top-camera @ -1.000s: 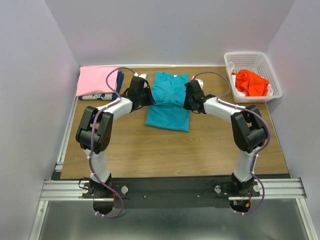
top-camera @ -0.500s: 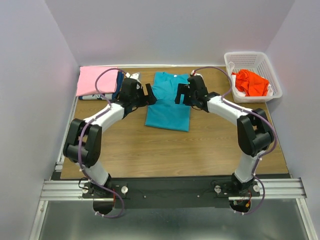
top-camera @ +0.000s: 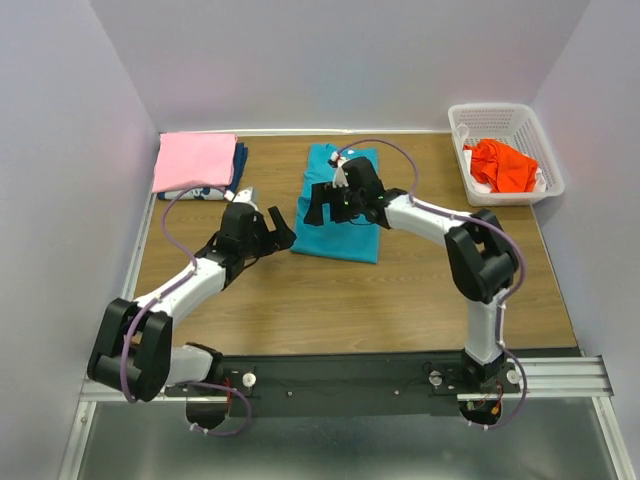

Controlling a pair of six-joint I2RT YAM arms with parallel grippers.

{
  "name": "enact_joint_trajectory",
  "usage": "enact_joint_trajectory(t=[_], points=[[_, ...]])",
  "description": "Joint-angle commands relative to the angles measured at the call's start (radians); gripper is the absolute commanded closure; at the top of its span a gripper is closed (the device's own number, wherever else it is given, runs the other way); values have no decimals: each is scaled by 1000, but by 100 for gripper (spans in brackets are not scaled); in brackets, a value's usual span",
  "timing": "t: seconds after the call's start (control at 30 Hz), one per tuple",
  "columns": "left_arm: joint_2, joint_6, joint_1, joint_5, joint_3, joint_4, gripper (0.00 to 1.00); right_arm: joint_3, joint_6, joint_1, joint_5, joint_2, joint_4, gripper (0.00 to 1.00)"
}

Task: Fold and stack the t-shirts
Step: Fold the tshirt

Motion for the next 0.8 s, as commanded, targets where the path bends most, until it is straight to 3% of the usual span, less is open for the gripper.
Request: enact_joint_trajectory(t=[0.0, 0.27, 0.47, 0.63, 0.77], points=[[-82, -47, 6, -82, -66, -7, 2, 111, -36, -5, -120, 118, 29, 0], [-80, -45, 6, -119, -118, 5, 2, 400, -54, -5, -85, 379, 35, 0], [-47, -64, 6, -114, -127, 66, 2, 516, -31, -5, -7, 450, 35, 0], [9, -65, 6, -94, -98, 143, 2, 452, -33, -5, 12, 349, 35, 0], [75, -56, 6, -67, -43, 163, 2, 270, 19, -5, 116, 171, 34, 0]])
